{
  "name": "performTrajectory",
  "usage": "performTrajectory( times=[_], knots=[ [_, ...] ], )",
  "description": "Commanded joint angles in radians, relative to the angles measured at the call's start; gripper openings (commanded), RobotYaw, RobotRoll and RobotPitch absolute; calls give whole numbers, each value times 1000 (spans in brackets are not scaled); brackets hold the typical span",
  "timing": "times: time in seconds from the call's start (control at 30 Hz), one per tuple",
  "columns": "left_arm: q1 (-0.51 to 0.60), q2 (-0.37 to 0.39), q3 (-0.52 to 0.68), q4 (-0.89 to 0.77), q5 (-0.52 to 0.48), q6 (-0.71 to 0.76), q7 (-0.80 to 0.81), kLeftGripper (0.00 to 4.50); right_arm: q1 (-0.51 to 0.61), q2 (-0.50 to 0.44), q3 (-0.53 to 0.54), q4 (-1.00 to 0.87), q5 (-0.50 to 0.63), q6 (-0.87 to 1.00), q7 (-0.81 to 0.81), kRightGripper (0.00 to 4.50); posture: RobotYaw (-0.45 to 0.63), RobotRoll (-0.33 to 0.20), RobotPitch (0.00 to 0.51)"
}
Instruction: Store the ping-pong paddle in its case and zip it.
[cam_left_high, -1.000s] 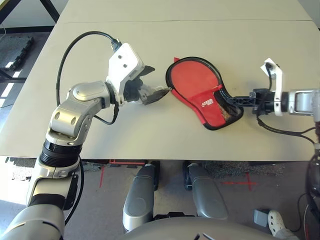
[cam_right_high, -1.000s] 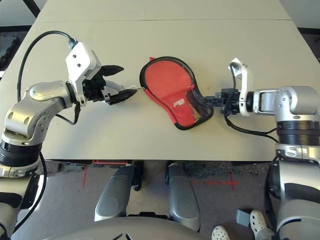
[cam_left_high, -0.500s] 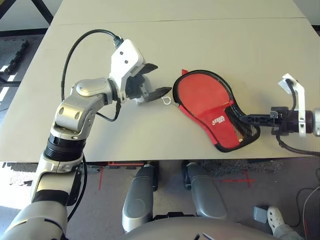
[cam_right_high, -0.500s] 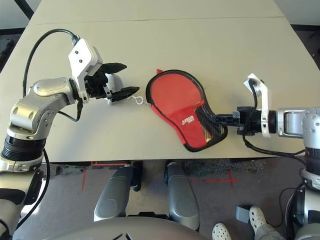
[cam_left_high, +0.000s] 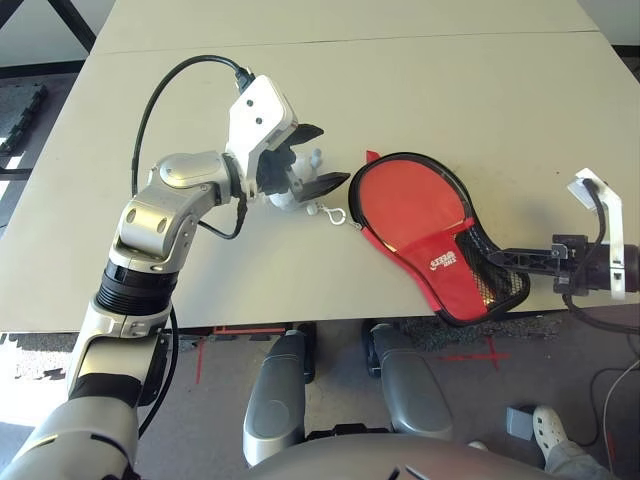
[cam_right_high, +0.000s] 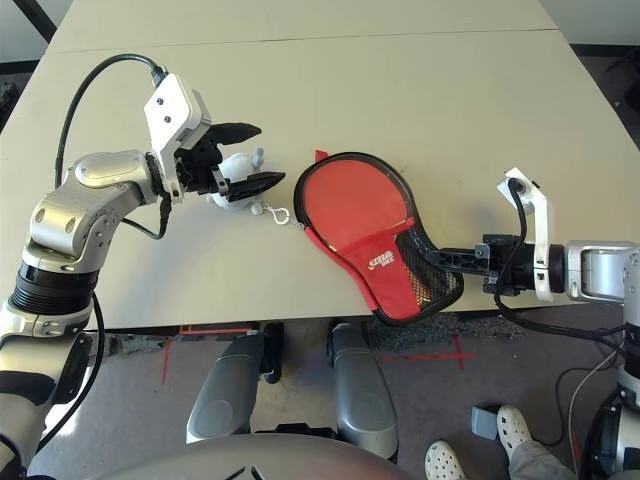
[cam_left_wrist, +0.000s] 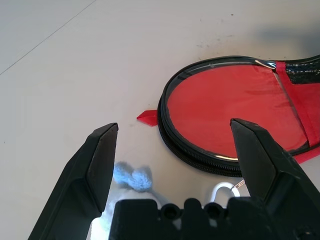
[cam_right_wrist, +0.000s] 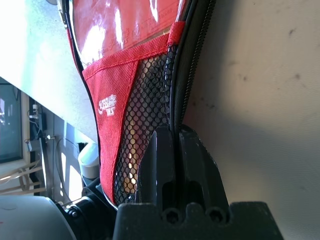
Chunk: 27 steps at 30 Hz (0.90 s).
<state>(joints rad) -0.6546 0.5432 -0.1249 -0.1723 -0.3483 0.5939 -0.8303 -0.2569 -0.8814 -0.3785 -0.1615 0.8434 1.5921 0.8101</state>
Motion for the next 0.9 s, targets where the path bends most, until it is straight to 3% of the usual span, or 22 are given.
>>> performTrajectory(
  times=[0.03,0.27,0.37,0.57,0.9],
  knots=[
    [6,-3,-9,12,11,-8,-2,4500,5,-44,30,-17,7,-12,10,760,2,0,262],
    [20,15,13,3,14,-7,9,4500,-19,-209,155,59,-93,-353,190,3276,36,0,259],
    [28,26,22,-5,14,-5,19,4500,-90,-190,159,143,-146,-537,239,4409,62,0,255],
    [59,45,47,-27,8,4,34,4500,-322,-116,329,376,-326,-847,339,4461,92,0,250],
    [101,67,82,-38,1,14,53,4500,-423,38,469,526,-493,-1163,481,4461,123,0,254]
  ],
)
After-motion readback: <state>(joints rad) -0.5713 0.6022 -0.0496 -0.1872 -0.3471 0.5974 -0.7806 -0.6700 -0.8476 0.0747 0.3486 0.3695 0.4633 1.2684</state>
